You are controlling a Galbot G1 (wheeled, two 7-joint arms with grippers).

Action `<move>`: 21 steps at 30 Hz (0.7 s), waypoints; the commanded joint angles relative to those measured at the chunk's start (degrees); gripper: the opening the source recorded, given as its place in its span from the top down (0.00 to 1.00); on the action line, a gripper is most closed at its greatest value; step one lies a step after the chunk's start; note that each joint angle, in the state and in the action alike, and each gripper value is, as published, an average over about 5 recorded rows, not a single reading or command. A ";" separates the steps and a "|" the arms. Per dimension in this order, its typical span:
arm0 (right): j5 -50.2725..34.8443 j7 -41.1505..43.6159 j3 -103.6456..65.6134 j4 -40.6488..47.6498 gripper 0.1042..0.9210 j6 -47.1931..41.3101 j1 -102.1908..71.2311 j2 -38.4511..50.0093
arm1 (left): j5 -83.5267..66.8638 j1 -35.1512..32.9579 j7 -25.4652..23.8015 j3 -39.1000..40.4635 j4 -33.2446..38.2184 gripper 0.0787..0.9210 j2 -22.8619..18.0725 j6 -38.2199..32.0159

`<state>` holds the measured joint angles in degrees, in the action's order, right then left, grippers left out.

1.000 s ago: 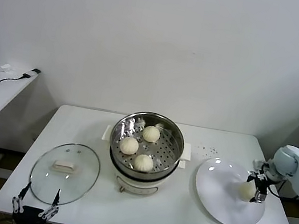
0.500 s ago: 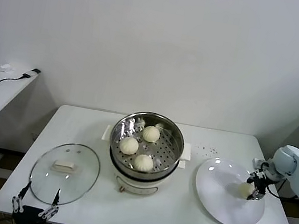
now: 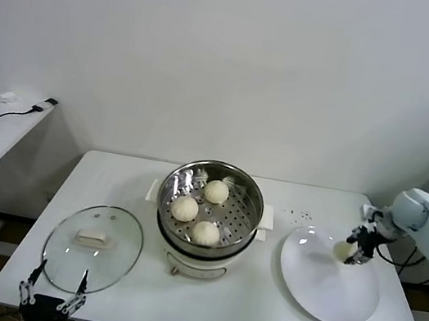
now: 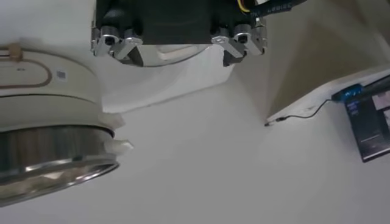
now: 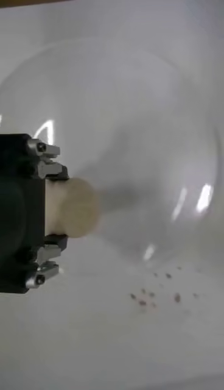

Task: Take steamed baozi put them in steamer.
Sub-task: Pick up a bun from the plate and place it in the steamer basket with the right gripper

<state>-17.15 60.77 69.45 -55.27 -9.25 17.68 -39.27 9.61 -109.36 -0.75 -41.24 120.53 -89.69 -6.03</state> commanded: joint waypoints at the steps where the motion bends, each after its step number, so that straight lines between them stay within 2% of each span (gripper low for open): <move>1: -32.68 -1.05 29.99 -1.23 0.42 -2.66 31.14 -12.78 | -1.66 -0.35 -0.31 0.73 0.96 0.12 0.12 0.03; 9: -44.32 -2.30 37.46 -3.86 0.42 -4.74 39.45 -24.48 | -2.00 -0.98 -0.09 2.75 0.72 0.12 1.01 -0.99; 21: -47.16 -5.48 40.31 -6.03 0.42 -7.41 35.08 -39.06 | -1.44 -0.30 -0.27 3.22 0.21 0.12 1.86 -1.16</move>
<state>-56.04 57.15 102.20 -59.43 -14.73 49.26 -65.48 8.18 -109.98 -0.90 -38.27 121.14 -88.18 -6.98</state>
